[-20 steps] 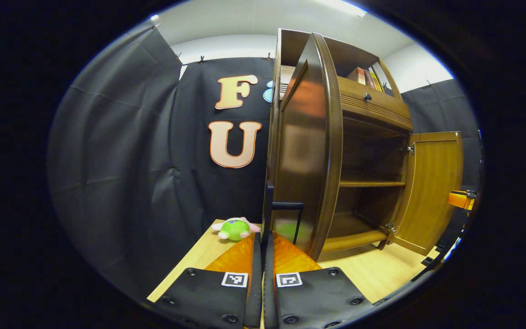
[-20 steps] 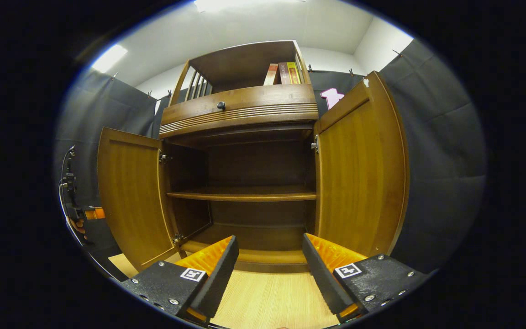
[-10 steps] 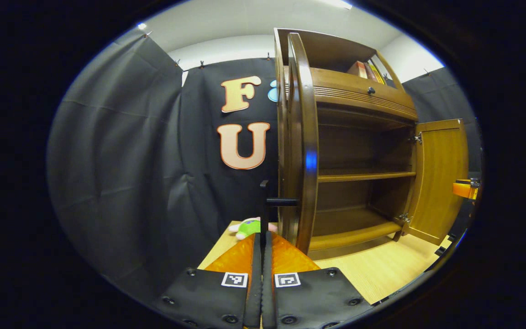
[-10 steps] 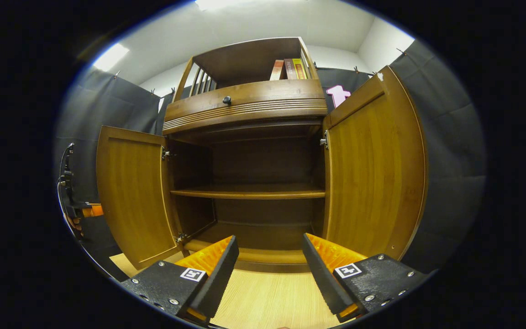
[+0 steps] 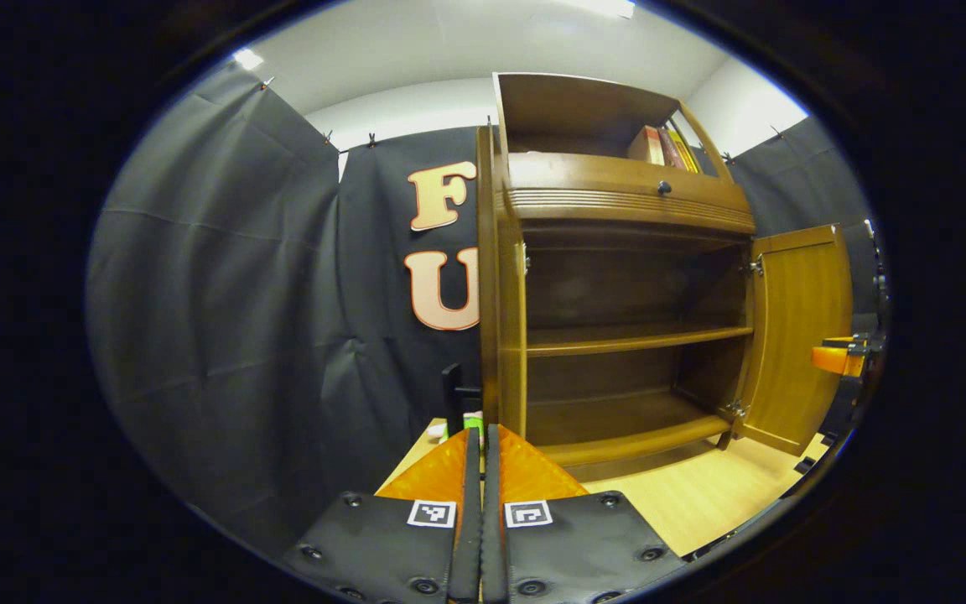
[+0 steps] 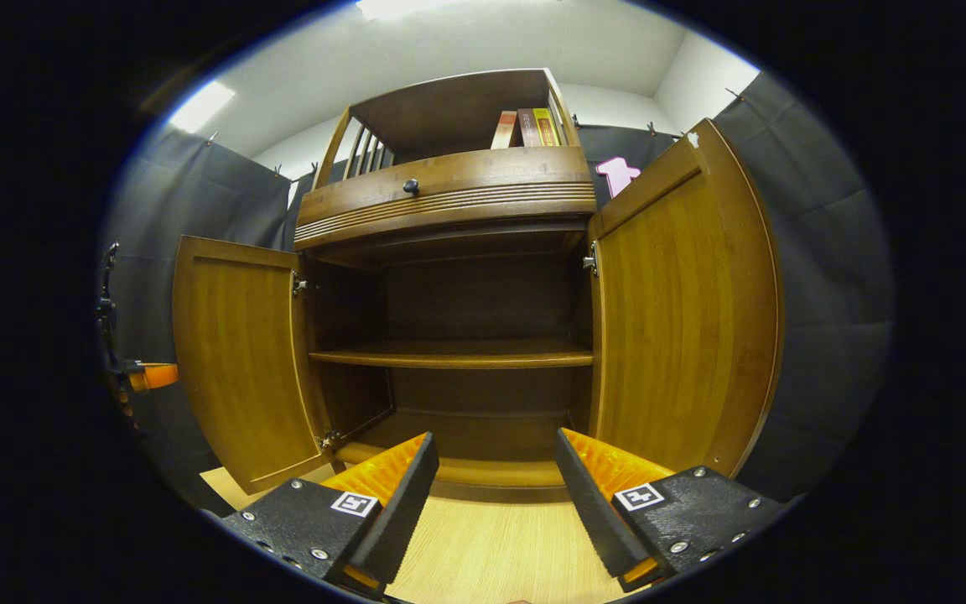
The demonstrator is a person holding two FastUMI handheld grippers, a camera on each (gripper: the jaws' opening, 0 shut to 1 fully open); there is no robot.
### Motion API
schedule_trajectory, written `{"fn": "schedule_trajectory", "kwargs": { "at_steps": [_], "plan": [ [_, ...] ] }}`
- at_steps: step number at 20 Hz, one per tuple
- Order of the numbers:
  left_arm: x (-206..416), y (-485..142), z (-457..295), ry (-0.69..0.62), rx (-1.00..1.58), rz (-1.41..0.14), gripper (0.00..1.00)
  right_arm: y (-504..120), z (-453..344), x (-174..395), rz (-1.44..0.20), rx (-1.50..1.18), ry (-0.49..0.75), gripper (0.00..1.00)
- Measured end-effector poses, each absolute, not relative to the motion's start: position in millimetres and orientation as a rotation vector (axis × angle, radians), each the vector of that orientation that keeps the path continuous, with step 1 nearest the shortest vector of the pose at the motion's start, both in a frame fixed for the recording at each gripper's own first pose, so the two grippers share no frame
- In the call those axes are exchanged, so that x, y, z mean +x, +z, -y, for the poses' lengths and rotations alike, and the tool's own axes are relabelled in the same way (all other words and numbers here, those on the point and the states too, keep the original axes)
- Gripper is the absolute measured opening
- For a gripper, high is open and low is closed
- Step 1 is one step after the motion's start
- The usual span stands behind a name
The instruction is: Open the right door of the double-door shoe cabinet with the right hand, and open the left door with the left hand.
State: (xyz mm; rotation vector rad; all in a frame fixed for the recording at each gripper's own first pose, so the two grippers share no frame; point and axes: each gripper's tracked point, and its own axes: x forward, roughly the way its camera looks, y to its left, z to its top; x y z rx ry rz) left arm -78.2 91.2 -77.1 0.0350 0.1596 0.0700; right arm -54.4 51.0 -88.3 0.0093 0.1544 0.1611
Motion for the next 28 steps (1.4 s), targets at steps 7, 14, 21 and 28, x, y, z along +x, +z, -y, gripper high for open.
{"fn": "schedule_trajectory", "kwargs": {
  "at_steps": [7, 14, 21, 28],
  "plan": [
    [-69.4, -42.5, -37.0, -0.007, 0.028, -0.104, 0.14, -72.8, -40.4, -43.4, -0.143, 0.01, 0.138, 0.87],
    [-33.6, -23.0, -18.0, 0.029, 0.022, -0.096, 0.61, -59.9, -30.3, -28.3, -0.159, 0.017, 0.126, 0.87],
    [-13.1, -27.2, -0.1, 0.002, 0.024, -0.128, 0.99, -39.3, -8.3, -16.7, -0.122, 0.021, 0.074, 0.87],
    [-17.6, -15.0, 3.7, 0.019, 0.046, -0.094, 0.98, -38.7, 1.6, -20.9, -0.111, 0.011, 0.053, 0.99]
  ]
}}
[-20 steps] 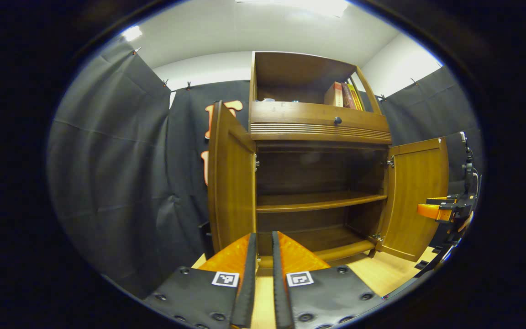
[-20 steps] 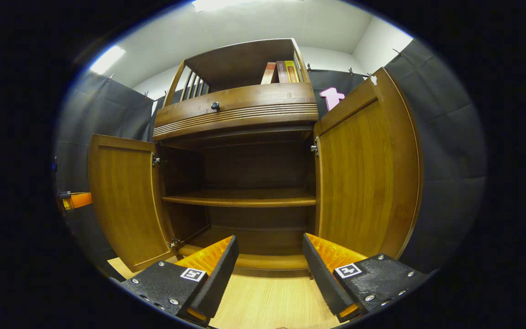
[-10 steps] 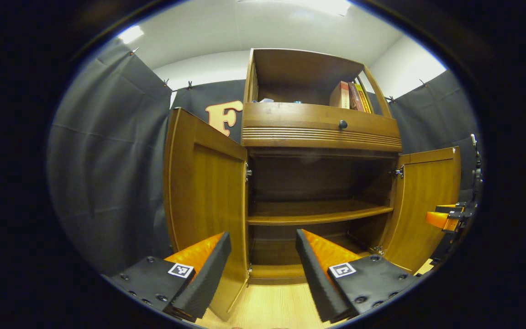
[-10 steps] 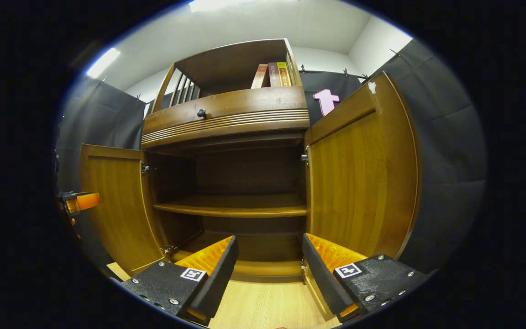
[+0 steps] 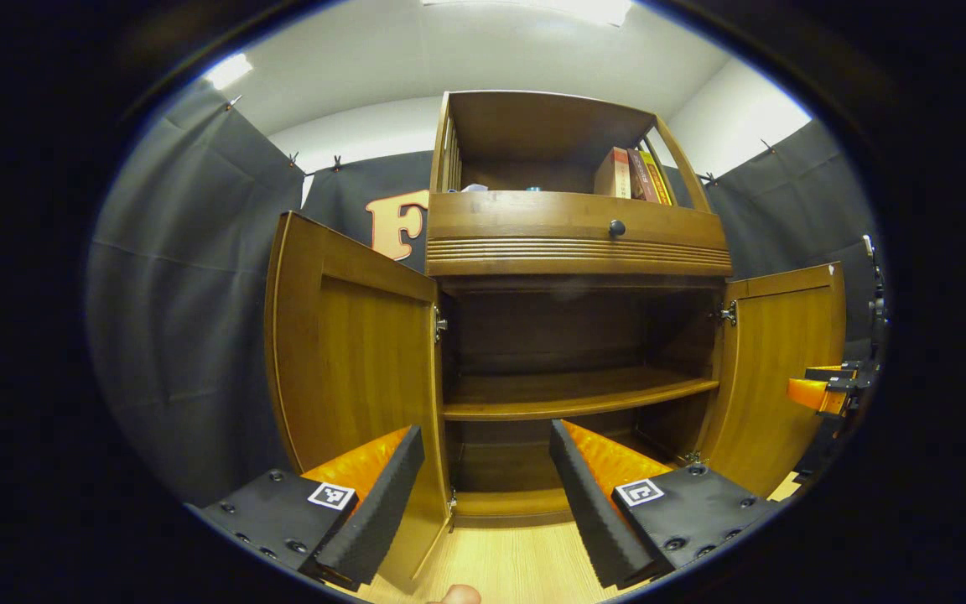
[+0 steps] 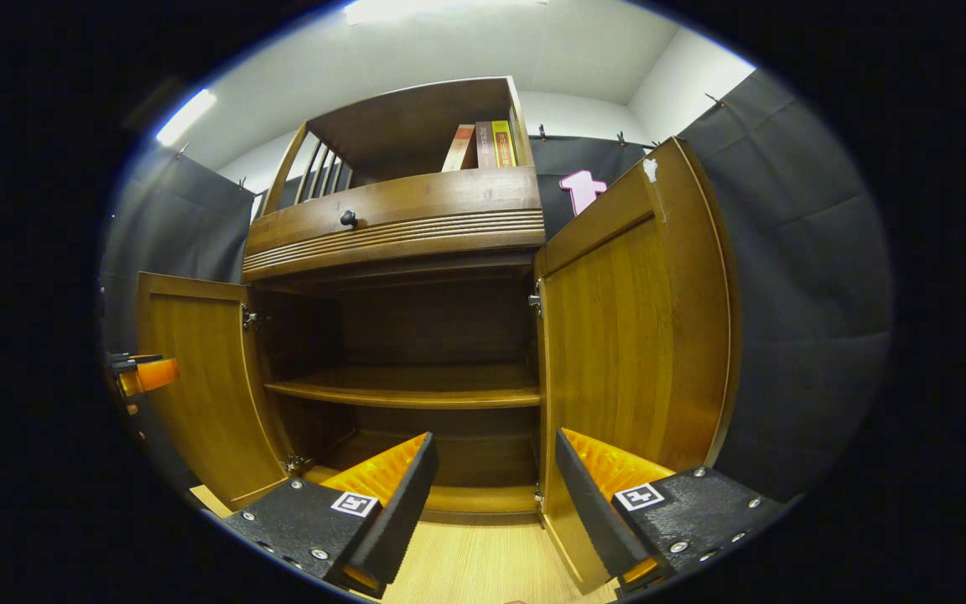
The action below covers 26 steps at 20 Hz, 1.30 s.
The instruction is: Open the right door of the double-door shoe cabinet with the right hand, and open the left door with the left hand.
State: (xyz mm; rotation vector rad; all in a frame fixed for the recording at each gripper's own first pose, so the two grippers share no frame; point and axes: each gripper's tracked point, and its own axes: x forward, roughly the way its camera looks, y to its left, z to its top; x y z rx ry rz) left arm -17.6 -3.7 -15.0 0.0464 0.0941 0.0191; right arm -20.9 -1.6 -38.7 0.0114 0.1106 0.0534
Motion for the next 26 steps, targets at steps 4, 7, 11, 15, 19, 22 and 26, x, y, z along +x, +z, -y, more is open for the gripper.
{"fn": "schedule_trajectory", "kwargs": {
  "at_steps": [4, 7, 11, 15, 19, 22, 26],
  "plan": [
    [-30.1, -17.2, 5.0, 0.024, 0.049, -0.104, 0.99, -36.8, 0.8, -31.0, -0.1, -0.004, 0.057, 0.87],
    [-38.9, -17.2, 4.9, 0.027, 0.049, -0.109, 0.99, -35.9, -1.0, -39.9, -0.1, -0.005, 0.066, 0.87],
    [-45.8, -14.7, 4.4, 0.034, 0.056, -0.101, 0.99, -32.8, 4.8, -45.2, -0.089, -0.016, 0.052, 0.87],
    [-47.7, -17.8, 3.7, 0.027, 0.044, -0.106, 0.99, -33.1, 10.6, -44.5, -0.081, -0.034, 0.033, 0.87],
    [-48.0, -20.3, 4.3, 0.028, 0.05, -0.113, 0.99, -37.4, 11.1, -40.7, -0.084, -0.021, 0.032, 0.87],
    [-49.3, -15.8, 4.4, 0.027, 0.054, -0.101, 0.99, -40.6, 12.1, -36.6, -0.09, -0.023, 0.029, 0.87],
    [-48.5, -16.9, 5.8, 0.02, 0.048, -0.097, 0.99, -39.9, 7.9, -35.0, -0.088, -0.03, 0.035, 0.87]
  ]
}}
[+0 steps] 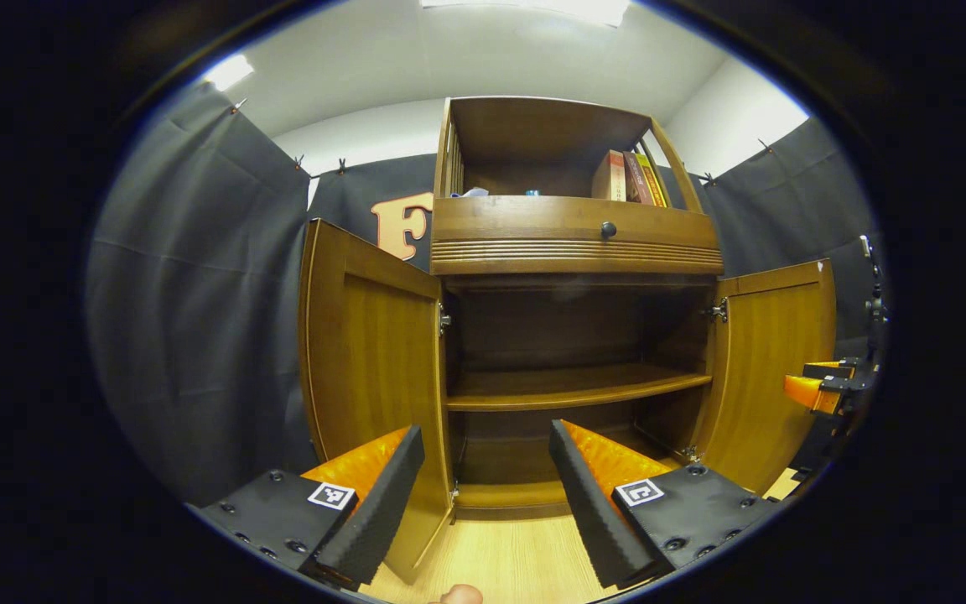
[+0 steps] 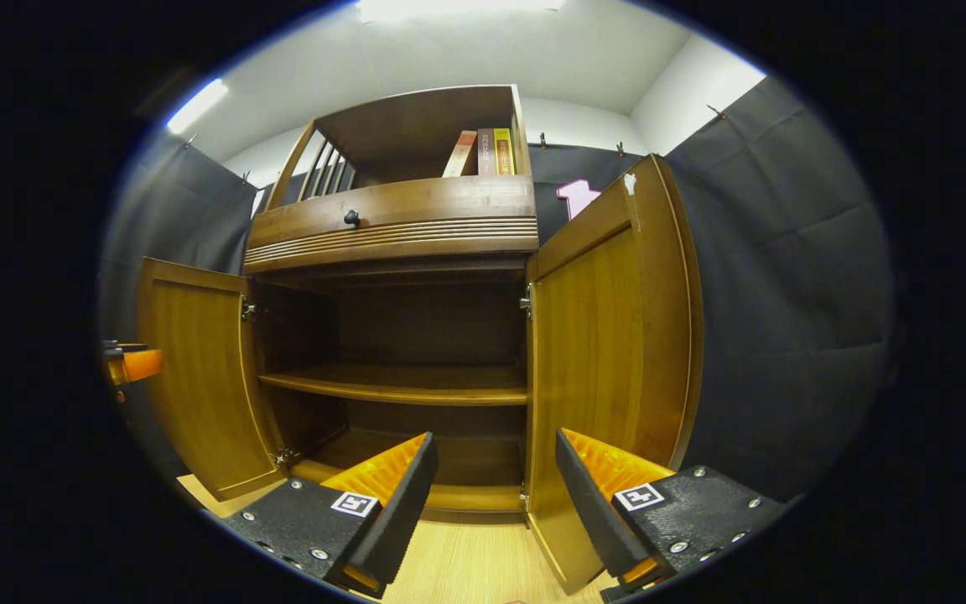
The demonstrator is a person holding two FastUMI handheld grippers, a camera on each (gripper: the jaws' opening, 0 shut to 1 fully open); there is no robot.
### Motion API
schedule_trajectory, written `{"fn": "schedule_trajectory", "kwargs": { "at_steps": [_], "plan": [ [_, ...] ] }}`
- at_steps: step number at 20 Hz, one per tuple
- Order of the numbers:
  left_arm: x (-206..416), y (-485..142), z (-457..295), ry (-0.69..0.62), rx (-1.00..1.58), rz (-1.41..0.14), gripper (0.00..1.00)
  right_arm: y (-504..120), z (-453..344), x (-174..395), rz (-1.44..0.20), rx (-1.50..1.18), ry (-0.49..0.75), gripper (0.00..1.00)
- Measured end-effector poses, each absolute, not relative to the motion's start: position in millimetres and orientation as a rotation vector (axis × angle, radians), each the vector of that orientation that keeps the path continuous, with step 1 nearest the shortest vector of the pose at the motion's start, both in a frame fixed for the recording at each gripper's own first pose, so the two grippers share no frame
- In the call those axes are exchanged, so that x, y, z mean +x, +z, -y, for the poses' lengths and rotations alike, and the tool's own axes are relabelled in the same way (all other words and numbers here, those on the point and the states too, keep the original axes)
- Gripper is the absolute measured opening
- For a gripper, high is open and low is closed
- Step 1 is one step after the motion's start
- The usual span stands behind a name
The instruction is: Open the right door of the double-door shoe cabinet with the right hand, and open the left door with the left hand.
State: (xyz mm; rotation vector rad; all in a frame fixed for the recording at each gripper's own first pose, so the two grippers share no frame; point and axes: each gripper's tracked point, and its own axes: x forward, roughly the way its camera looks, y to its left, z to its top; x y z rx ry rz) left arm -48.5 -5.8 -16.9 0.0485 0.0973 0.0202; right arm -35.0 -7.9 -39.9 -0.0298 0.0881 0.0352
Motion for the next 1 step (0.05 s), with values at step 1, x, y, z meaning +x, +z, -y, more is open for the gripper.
{"fn": "schedule_trajectory", "kwargs": {
  "at_steps": [1],
  "plan": [
    [-47.8, -17.1, 4.7, 0.022, 0.049, -0.098, 0.99, -39.3, 6.3, -34.3, -0.086, -0.03, 0.038, 0.87]
  ]
}}
